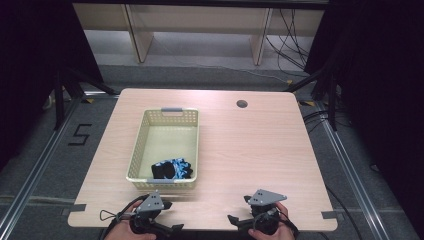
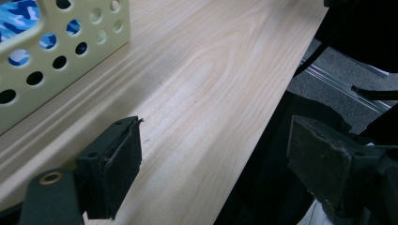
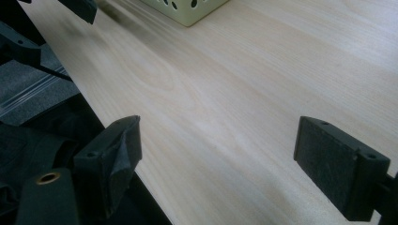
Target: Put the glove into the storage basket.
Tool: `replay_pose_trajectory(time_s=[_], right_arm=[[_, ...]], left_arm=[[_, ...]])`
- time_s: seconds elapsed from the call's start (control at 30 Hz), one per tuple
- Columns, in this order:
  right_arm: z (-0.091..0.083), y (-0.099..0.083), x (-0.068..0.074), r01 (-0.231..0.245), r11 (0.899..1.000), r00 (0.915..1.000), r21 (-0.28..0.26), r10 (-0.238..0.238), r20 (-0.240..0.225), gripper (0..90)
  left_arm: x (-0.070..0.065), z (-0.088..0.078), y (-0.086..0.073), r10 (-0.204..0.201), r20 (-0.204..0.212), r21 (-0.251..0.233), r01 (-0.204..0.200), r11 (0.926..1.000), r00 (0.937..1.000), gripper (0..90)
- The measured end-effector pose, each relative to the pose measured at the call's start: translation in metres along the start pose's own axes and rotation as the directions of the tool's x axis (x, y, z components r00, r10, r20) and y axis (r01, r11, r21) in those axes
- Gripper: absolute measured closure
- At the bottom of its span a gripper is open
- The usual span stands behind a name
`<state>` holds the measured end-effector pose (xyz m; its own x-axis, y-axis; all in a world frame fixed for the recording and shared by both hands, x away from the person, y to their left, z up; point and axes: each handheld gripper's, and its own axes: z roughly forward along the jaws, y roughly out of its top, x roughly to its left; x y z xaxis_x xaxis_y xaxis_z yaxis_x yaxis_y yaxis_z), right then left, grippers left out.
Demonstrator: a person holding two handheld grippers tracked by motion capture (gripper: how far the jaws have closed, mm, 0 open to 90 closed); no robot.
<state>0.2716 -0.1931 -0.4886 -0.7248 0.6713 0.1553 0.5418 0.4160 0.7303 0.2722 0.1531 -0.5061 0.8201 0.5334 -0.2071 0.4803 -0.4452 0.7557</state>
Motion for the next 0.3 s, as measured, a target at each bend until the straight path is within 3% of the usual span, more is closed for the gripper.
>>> replay_pose_trajectory(time_s=[0.23,0.27,0.3], right_arm=[[-0.0005,-0.0002,-0.0023,0.003,1.0,0.9999,-0.003,-0.003,0.014,16.9],[-0.0004,-0.0005,-0.0008,-0.015,1.0,0.9998,0.0,0.015,0.014,16.9],[0.0003,-0.0004,-0.0027,0.008,1.0,0.9998,-0.009,-0.008,0.019,16.9]], left_arm=[[0.0013,0.0002,-0.0001,0.002,-0.004,0.002,-0.002,1.0,1.0,18.2],[0.0012,0.0001,-0.0002,-0.003,-0.005,0.004,0.003,1.0,1.0,18.2],[-0.0001,0.0007,-0.0005,-0.024,-0.004,-0.003,0.024,0.9997,0.9997,18.2]])
